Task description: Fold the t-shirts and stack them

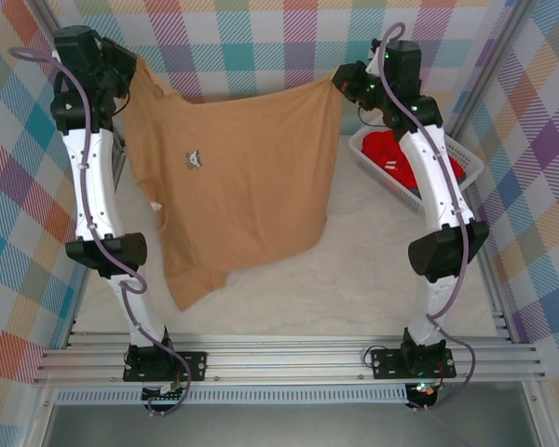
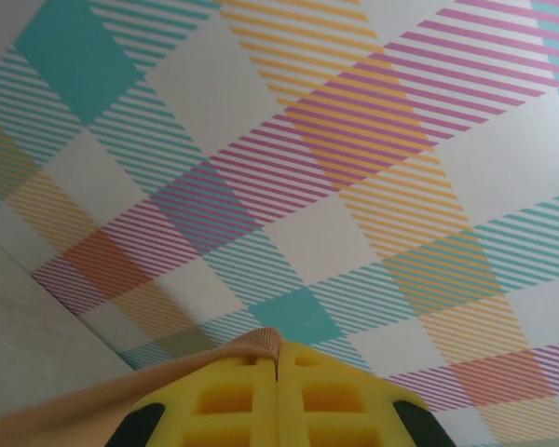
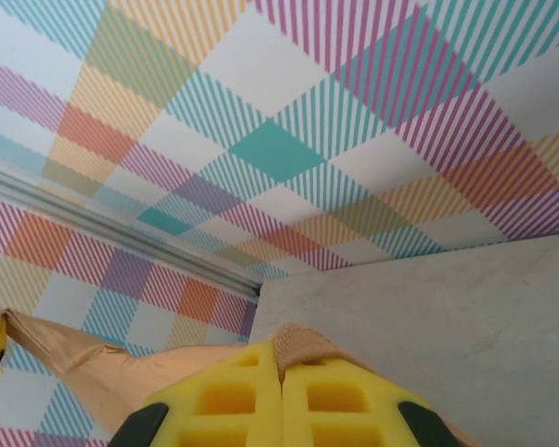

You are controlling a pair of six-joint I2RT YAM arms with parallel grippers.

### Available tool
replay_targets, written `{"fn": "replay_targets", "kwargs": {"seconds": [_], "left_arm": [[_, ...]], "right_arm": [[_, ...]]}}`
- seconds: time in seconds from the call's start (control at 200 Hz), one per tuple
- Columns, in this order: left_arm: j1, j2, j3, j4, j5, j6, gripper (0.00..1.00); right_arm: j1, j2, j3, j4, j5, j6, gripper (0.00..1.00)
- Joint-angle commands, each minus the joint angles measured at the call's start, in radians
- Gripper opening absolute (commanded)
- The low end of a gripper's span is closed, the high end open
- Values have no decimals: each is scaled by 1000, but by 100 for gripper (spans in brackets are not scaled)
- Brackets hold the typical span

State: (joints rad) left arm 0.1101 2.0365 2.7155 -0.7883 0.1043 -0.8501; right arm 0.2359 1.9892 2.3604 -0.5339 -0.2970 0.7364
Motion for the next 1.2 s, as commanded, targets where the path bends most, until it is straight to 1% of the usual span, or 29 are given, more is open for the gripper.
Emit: {"fn": "replay_targets", "kwargs": {"seconds": [0.0,0.075,0.145,0.275,0.365,0.425,0.485,0.555,0.69,0.73,0.78,0.86,0.92,0.99,1.035,1.11,1.195], "left_arm": [[26,-146,95,205,107,-79,0],[31,-198,96,248,104,-108,0],[31,-252,96,252,98,-121,0],[30,-354,68,167,99,-89,0],[31,-436,-19,111,124,-68,0],[26,-511,-152,90,153,-59,0],[13,-605,-331,69,174,-36,0],[-9,-743,-610,39,170,-4,0],[-50,-1013,-1192,-21,120,9,0],[-74,-1082,-1363,-37,95,-10,0],[-96,-1157,-1562,-25,108,-49,0],[-160,-1248,-1807,-22,93,-128,0],[-222,-1301,-1946,-16,77,-200,0],[-287,-1332,-2047,-47,43,-282,0],[-325,-1345,-2100,-31,36,-321,0],[-377,-1340,-2132,-67,2,-374,0],[-400,-1322,-2127,-127,-34,-402,0]], "right_arm": [[-46,-20,113,-9,-28,34,0],[-72,-27,130,-8,-36,49,0],[-96,-43,128,-8,-46,59,0],[-127,-83,92,-7,-76,62,0],[-132,-125,11,-8,-93,45,0],[-132,-172,-97,7,-106,35,0],[-132,-240,-264,64,-114,47,0],[-131,-324,-485,135,-120,62,0],[-113,-433,-864,170,-155,77,0],[-105,-453,-974,174,-164,72,0],[-94,-471,-1104,181,-166,71,0],[-80,-483,-1277,187,-146,65,0],[-75,-471,-1358,158,-112,52,0],[-73,-432,-1405,135,-96,23,0],[-69,-405,-1412,116,-86,2,0],[-60,-373,-1406,85,-74,-19,0],[-46,-362,-1395,55,-49,-33,0]]}}
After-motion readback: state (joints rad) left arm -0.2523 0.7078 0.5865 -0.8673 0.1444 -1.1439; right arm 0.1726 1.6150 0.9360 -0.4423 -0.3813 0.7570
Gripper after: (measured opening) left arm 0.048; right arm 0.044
